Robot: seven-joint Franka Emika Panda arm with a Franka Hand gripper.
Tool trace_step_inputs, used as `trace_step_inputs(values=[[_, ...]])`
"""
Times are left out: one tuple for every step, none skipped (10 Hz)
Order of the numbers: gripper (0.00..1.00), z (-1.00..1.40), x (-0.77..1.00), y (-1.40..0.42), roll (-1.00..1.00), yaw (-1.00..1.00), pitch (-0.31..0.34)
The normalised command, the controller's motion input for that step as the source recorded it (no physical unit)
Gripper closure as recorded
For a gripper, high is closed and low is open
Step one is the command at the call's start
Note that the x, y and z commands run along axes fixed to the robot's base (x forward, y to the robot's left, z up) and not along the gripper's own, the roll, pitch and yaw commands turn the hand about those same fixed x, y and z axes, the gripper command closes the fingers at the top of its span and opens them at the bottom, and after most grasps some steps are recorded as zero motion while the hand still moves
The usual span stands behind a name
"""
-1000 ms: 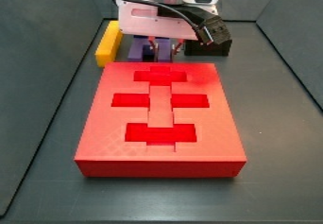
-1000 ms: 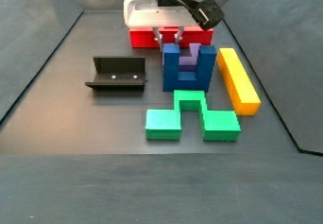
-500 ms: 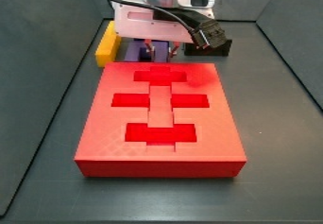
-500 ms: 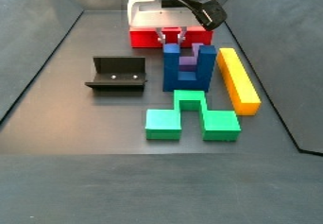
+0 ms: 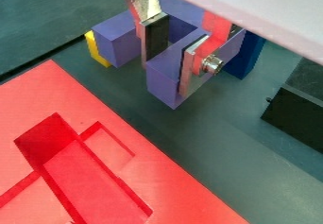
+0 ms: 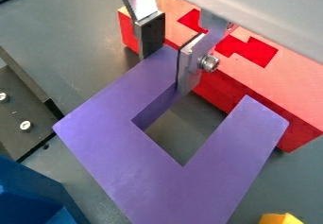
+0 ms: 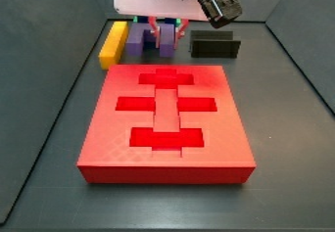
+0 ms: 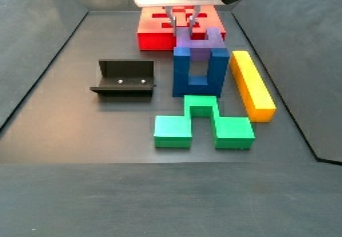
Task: Pick up the purple object. Move up. Place the purple object on the fixture. Regrasp the purple object. Move to above the board. Insert the purple object.
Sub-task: Place the purple object on the fixture.
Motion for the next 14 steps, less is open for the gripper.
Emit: trace_step_inputs(values=[[1.00,0.19,0.24,0.05,-0.83,-0.27,-0.143],[1.00,0.33,0.28,0.05,-1.00,-0.28,-0.286],[1.00,0.32,0.29,0.03,-1.00,-0.32,-0.343],[1.00,0.33,0.30,0.00,-1.00,-0.33,-0.340],[1.00,0.33,0.31,0.00,-1.00,-0.29,-0.326],[1.00,0.34,0.28,0.00,-1.00,-0.22,-0.280],[1.00,0.40,0.29,-0.11,-0.76,-0.11,-0.151],[1.00,0.39,0.35,-0.13,-0.65,-0.11,-0.054],[1.00,0.35,0.39,-0.13,-0.59,-0.14,0.000],[1.00,0.32,0.40,-0.10,-0.66,-0.13,0.000],[1.00,0.29,0.40,-0.07,-0.74,-0.14,-0.023],[1.00,0.26,0.36,-0.03,-0.82,-0.13,-0.069],[1.00,0.26,0.37,-0.03,-0.82,-0.13,-0.066],[1.00,0.21,0.35,-0.08,-0.76,-0.12,-0.071]])
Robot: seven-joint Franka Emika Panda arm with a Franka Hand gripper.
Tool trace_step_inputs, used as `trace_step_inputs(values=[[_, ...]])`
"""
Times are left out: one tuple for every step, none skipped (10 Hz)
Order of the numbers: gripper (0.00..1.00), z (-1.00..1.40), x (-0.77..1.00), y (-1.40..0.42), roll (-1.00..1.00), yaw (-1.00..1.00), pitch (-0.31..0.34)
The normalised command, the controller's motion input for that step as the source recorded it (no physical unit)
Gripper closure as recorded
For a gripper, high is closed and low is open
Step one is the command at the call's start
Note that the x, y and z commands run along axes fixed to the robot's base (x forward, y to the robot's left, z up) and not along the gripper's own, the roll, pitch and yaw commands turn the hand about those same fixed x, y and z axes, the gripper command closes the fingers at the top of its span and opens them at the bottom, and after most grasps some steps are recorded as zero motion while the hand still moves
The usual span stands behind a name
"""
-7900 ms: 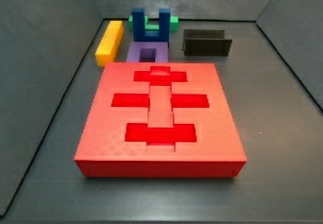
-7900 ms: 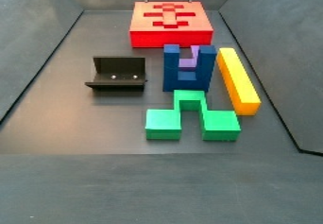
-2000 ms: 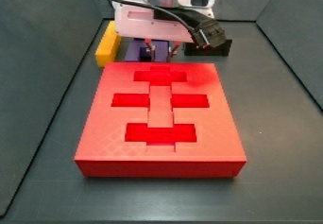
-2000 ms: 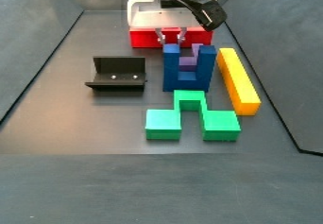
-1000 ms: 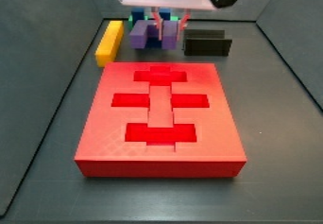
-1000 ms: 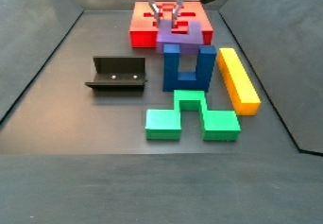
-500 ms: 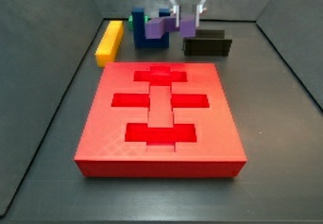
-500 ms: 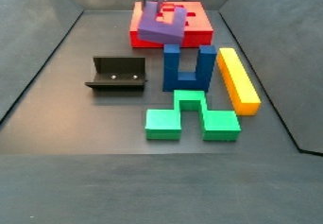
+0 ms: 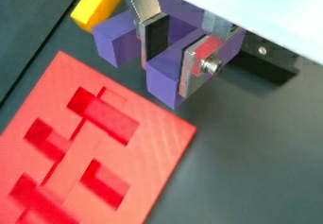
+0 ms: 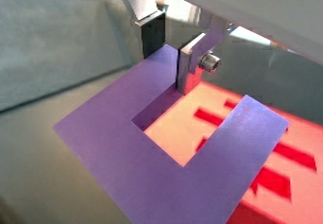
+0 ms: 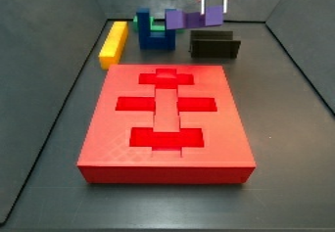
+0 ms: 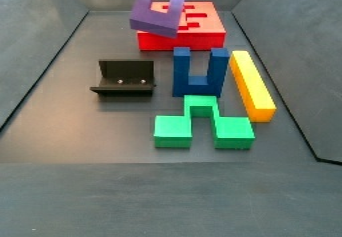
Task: Pick up the purple object. Move up. Place the purple object on the fixture. Regrasp the purple object. Move to above the board. Insert the purple object.
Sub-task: Place the purple object on the fixture.
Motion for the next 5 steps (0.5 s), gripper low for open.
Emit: trace_step_inputs(values=[[1.00,0.17,0.33,-0.12,-0.70,-0.12,-0.080],[1.00,0.17,0.35,-0.11,-0.70,-0.17,-0.100],[1.00,0.13,0.39,-0.12,-0.61,-0.22,-0.083],[1.00,0.01,0.43,-0.09,-0.42,-0.23,0.000],[1.00,0.00,0.46,0.00,-0.28,-0.14,0.000]])
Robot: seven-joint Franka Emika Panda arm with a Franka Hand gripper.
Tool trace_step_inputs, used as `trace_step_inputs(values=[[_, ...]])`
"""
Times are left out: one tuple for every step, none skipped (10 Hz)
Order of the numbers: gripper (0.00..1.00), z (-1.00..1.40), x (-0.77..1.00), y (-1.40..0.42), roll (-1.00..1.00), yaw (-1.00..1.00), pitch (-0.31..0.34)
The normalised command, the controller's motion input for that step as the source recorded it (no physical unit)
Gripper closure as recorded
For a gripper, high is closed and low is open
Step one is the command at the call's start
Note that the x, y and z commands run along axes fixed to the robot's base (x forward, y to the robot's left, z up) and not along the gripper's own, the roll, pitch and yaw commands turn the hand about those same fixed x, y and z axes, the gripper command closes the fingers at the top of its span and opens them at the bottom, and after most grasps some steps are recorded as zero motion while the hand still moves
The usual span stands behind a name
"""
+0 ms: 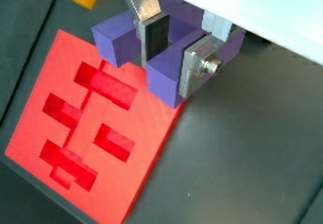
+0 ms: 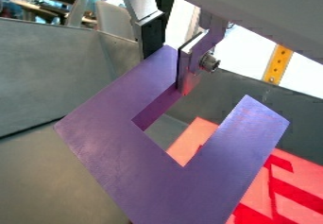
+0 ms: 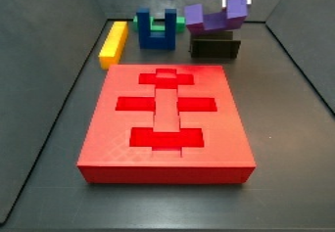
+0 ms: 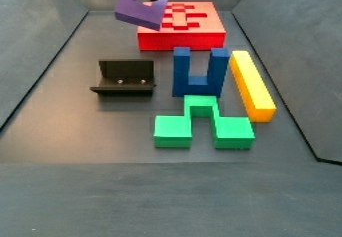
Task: Pick up the purple object. Move up. Place the purple object on the fixture. Regrasp the purple object. Move to above the board. Insert the purple object.
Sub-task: Place the purple object on the fixture.
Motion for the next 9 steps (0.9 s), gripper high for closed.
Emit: trace_step_inputs(values=[[1.00,0.00,0.47,0.00,-0.27,0.00,0.117],[1.00,0.00,0.42,0.07,-0.35,0.05,0.166],[1.00,0.00,0.39,0.09,-0.45,0.27,0.211],[1.00,0.00,0.28,0.07,-0.37,0.43,0.211],[1.00,0.00,0.27,0.05,-0.31,0.46,0.220],[1.00,0.05,0.30,0.05,-0.23,0.45,0.274],[1.00,0.09,0.32,0.12,-0.15,0.40,0.297],[1.00,0.10,0.39,0.23,-0.03,0.25,0.349],[1.00,0.06,0.51,0.33,-0.01,0.00,0.431]])
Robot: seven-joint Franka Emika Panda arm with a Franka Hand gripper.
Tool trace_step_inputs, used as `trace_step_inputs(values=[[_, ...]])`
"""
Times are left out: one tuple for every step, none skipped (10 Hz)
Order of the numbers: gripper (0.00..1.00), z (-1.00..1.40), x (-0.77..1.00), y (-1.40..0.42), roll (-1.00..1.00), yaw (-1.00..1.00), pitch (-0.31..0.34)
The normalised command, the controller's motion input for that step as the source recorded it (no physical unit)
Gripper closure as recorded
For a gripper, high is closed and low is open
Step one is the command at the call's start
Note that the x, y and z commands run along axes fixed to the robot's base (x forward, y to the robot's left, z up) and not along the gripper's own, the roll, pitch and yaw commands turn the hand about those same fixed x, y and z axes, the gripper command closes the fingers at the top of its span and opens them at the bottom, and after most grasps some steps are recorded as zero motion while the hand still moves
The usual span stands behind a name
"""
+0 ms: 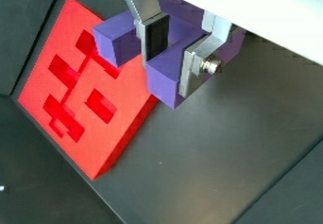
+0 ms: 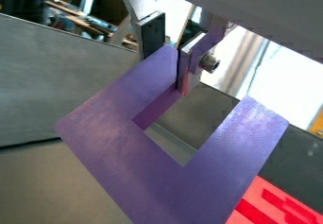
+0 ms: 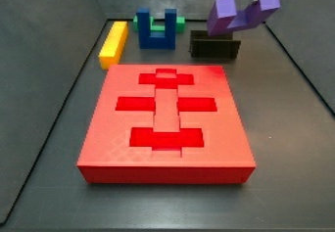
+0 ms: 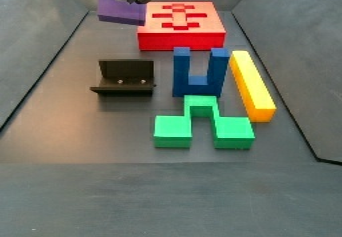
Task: Pick up the purple object. Move up. Place the purple object on the fixture. Regrasp the purple object. Move to above the board. Insert the purple object.
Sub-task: Place the purple object on the fixture.
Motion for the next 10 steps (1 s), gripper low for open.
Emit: trace_step_inputs(values=[[1.00,0.00,0.56,0.42,0.00,-0.02,0.409],[1.00,0.00,0.58,0.44,0.00,-0.03,0.420],[1.00,0.00,0.59,0.45,0.00,-0.07,0.420],[1.00,0.00,0.55,0.50,0.00,-0.07,0.406],[1.00,0.00,0.53,0.52,0.00,-0.09,0.397],[1.00,0.00,0.53,0.47,0.00,-0.10,0.394],[1.00,0.00,0.53,0.41,0.00,-0.11,0.391],[1.00,0.00,0.61,0.27,0.00,-0.15,0.391],[1.00,0.00,0.69,0.17,-0.07,-0.25,0.346],[1.00,0.00,0.70,0.15,-0.15,-0.38,0.263]])
